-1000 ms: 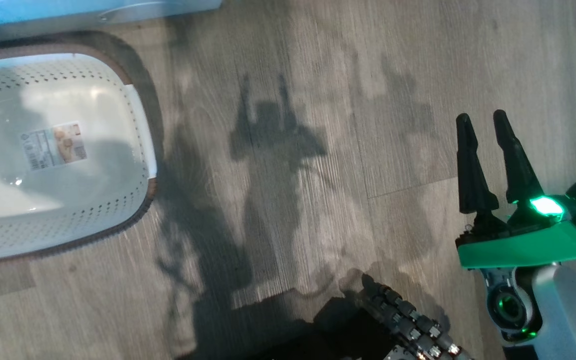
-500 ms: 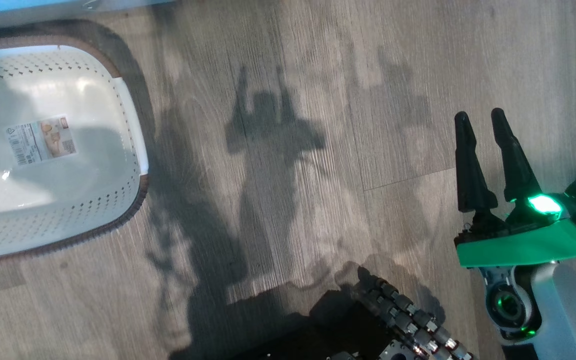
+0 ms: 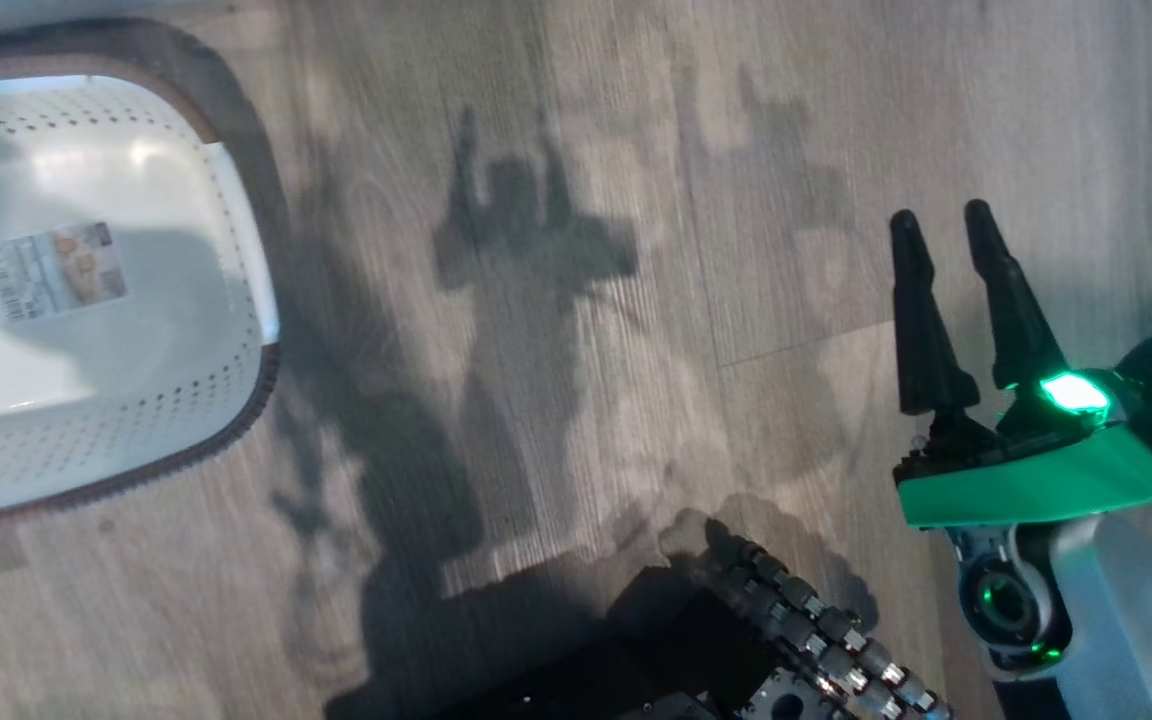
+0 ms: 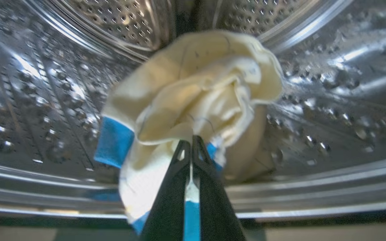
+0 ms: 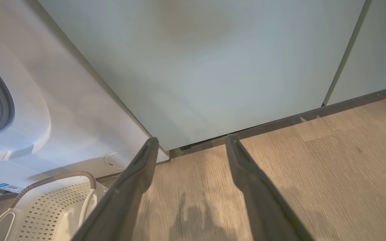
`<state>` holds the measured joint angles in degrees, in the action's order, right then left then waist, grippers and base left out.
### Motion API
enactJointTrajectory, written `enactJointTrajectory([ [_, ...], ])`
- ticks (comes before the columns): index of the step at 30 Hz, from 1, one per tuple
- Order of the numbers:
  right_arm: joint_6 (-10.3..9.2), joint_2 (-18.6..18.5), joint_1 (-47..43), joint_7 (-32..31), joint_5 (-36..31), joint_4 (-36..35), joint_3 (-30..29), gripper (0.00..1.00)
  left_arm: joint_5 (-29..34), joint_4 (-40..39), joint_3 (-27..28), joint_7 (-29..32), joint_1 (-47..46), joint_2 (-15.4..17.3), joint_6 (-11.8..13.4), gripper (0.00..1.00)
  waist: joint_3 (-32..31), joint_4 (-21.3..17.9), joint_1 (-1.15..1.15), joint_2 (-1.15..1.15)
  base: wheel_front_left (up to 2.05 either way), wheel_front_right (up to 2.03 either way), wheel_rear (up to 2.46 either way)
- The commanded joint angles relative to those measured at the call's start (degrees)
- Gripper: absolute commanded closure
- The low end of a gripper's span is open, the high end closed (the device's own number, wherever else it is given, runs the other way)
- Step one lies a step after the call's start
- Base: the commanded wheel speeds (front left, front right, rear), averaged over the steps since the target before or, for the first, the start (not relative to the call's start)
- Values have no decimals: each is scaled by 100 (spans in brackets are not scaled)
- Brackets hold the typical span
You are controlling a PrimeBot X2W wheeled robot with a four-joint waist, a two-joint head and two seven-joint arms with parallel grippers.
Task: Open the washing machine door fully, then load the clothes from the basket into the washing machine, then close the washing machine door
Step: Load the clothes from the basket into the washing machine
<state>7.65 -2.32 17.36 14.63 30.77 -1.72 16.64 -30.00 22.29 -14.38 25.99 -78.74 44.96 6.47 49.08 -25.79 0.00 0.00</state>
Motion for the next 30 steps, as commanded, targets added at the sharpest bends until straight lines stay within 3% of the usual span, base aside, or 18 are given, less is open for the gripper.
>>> enactJointTrajectory([
  [1, -16, -55, -43, 37, 55, -166, 99, 0, 91, -126, 216, -84, -248, 366, -11, 100, 60, -79, 0, 0, 0, 0, 0],
  [10, -16, -55, 17, 37, 268, -180, 353, 0, 658, 115, 51, -481, -1049, 670, -10, 100, 341, -442, 0, 0, 0, 0, 0],
  [20, -16, -55, -31, 37, 291, -210, 332, 0, 1096, 450, -153, -2035, -1673, 272, 62, 100, 533, -393, 0, 0, 0, 0, 0],
  [30, -16, -55, 9, 37, 257, -220, 304, 0, 706, 1008, -266, -1214, -1667, 58, -157, 100, 606, -291, 0, 0, 0, 0, 0],
])
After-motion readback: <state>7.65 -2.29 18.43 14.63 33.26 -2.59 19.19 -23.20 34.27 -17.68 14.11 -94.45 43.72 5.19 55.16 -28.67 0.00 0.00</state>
